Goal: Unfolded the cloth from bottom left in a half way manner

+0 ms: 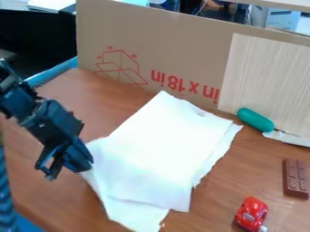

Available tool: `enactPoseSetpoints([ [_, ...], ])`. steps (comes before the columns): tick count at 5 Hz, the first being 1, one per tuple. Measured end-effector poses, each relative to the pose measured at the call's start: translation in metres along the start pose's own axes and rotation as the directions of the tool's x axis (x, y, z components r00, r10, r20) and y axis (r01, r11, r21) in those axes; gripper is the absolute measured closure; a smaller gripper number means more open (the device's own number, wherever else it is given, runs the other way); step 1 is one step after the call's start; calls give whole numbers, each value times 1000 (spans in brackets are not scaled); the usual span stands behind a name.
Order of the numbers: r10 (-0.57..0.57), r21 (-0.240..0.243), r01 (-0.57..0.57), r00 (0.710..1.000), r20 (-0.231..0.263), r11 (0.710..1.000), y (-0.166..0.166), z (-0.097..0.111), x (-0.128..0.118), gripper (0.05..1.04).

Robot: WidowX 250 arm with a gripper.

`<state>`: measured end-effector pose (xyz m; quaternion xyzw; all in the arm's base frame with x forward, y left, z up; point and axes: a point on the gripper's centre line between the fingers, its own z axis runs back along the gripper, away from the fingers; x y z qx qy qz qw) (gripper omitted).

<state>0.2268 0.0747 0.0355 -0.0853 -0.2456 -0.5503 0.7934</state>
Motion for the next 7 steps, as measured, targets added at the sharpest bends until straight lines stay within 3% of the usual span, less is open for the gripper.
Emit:
enactPoseSetpoints([
  [2, -33, -87, 31, 999, -18, 996, -20, 5, -13, 1012],
  [3, -44, -85, 37, 996, -84, 996, -22, 7, -19, 867],
  [4, -53, -63, 43, 983, -173, 997, -22, 5, -19, 606],
  [5, -16, 37, 27, 965, -262, 999, -14, 9, -19, 293],
  [6, 41, 142, 6, 946, -322, 990, 0, 19, -17, 79],
  [7, 105, 203, -31, 925, -365, 979, 17, 33, -13, 79],
])
